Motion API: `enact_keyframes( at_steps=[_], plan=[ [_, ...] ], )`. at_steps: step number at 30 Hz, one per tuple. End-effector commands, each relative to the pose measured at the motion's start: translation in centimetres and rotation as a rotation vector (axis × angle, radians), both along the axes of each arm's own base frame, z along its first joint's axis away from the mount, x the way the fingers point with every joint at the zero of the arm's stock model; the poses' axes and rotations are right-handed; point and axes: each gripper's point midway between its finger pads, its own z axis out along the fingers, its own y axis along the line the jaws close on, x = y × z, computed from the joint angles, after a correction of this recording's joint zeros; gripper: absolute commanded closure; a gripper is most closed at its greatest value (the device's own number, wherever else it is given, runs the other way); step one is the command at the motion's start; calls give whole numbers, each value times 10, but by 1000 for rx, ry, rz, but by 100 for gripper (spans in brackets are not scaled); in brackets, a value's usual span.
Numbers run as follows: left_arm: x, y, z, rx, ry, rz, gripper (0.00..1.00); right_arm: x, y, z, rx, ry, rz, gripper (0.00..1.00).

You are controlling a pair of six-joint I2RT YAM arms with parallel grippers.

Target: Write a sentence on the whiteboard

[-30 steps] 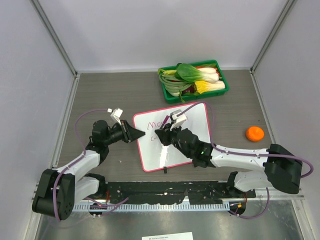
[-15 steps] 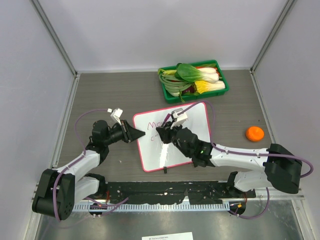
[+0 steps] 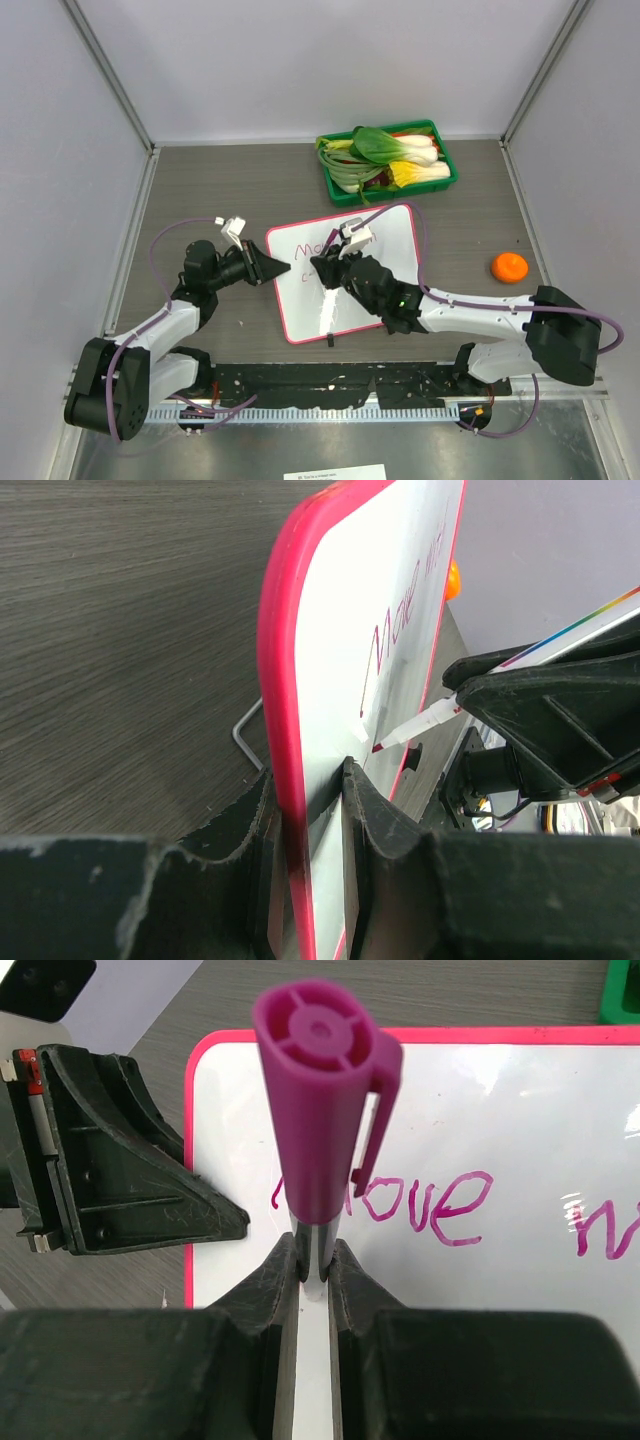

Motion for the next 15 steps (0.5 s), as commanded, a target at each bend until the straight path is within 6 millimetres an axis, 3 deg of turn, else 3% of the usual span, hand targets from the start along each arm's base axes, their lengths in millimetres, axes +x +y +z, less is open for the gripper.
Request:
enact_keyframes(
  at_steps=[1, 6, 15],
  plan=[
    [8, 12, -22, 105, -34, 56, 100, 0, 5, 8, 12, -3, 9, 99],
    [8, 12, -22, 105, -32, 56, 100, -2, -3, 1, -2, 7, -4, 99],
    [8, 12, -22, 104, -31, 55, 100, 0, -4, 7, -11, -10, -10, 99]
  ],
)
